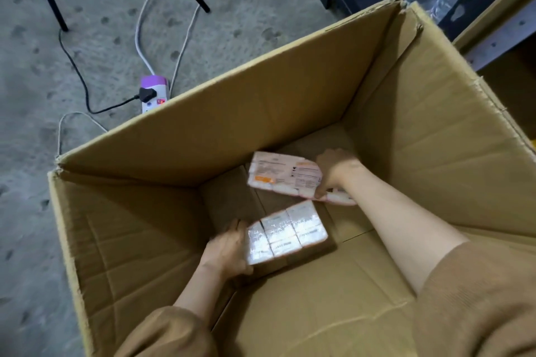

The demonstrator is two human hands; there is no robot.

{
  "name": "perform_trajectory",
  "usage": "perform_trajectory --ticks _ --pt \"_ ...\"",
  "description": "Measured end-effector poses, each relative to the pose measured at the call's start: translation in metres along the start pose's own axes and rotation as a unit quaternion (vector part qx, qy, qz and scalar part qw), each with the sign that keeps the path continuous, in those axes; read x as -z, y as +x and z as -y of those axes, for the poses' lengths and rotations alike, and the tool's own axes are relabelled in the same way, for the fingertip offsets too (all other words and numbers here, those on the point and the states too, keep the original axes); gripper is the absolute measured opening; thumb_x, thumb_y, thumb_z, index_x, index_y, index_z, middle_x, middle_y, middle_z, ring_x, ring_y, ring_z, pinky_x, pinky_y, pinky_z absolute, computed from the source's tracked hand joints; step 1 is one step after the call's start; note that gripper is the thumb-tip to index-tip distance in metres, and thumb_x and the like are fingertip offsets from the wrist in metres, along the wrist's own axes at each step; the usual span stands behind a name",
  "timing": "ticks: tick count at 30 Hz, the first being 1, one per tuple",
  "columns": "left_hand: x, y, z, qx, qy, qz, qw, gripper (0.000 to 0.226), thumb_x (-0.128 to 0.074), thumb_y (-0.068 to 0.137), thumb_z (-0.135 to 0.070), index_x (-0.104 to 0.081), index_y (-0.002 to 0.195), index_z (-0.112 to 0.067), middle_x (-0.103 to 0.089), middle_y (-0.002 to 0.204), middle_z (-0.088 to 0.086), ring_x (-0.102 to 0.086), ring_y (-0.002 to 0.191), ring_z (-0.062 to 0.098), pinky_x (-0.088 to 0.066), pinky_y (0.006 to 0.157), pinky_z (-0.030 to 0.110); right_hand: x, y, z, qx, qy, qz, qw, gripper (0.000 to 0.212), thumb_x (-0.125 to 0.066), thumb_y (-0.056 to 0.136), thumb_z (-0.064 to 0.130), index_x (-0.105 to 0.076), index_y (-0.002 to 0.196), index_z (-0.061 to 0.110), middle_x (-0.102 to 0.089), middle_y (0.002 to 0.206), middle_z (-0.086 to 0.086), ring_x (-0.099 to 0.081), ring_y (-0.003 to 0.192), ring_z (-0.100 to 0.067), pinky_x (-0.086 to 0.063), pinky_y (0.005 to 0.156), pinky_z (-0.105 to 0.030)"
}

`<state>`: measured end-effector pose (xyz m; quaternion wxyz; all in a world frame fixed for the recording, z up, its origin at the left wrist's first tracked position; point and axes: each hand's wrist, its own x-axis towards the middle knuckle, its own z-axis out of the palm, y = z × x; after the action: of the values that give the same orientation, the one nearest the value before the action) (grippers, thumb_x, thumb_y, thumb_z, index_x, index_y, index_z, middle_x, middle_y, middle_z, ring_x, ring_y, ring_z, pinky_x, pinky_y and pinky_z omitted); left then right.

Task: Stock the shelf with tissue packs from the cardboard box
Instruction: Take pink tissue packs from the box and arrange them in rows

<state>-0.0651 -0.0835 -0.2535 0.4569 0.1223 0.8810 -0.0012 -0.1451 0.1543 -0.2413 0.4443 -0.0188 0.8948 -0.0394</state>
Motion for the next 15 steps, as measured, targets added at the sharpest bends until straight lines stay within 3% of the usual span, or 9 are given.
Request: perform_trajectory --ticks 3,7,11,15 --pt "-0.001 0.001 -0.006 0.005 0.034 0.004 0.999 0.088 -0.075 0.068 -0.03 -0.025 0.138 -0.012 -0.034 0.14 0.008 -0.043 0.125 0.026 -0.048 0.098 0.041 0.004 -0.004 -0.004 -0.018 -0.001 -0.002 1.0 0.059 -0.073 0.071 0.037 -0.054 0.12 0.009 -0.059 0.118 -0.009 -0.059 0.107 -0.025 -0.046 0.076 -0.027" --pt "-0.01 0.001 -0.018 -0.012 0.1 -0.018 0.995 0.092 -0.069 0.075 -0.037 -0.015 0.144 -0.009 -0.026 0.145 0.01 -0.03 0.134 0.025 -0.04 0.103 0.039 -0.018 -0.003 0.01 -0.024 0.04 0.021 0.999 0.086 -0.076 0.07 0.031 -0.031 0.138 0.006 -0.038 0.137 -0.01 -0.036 0.13 -0.026 -0.039 0.102 -0.036" --pt "-0.017 0.001 -0.037 -0.029 0.119 0.006 0.992 0.108 -0.069 0.075 -0.047 -0.001 0.146 -0.001 -0.012 0.154 0.016 -0.015 0.143 0.03 -0.016 0.119 0.035 -0.029 -0.001 0.009 -0.024 0.078 0.007 0.997 0.102 -0.083 0.06 0.027 -0.021 0.139 0.008 -0.03 0.141 -0.013 -0.027 0.135 -0.028 -0.03 0.11 -0.037" --pt "-0.02 0.009 -0.041 -0.01 0.077 -0.02 0.997 0.095 -0.07 0.076 -0.04 -0.013 0.144 -0.005 -0.026 0.146 0.014 -0.031 0.134 0.028 -0.027 0.114 0.034 -0.022 -0.007 0.006 -0.031 0.109 0.022 0.993 0.095 -0.082 0.062 0.025 -0.027 0.137 0.006 -0.037 0.137 -0.013 -0.035 0.131 -0.028 -0.036 0.105 -0.034"
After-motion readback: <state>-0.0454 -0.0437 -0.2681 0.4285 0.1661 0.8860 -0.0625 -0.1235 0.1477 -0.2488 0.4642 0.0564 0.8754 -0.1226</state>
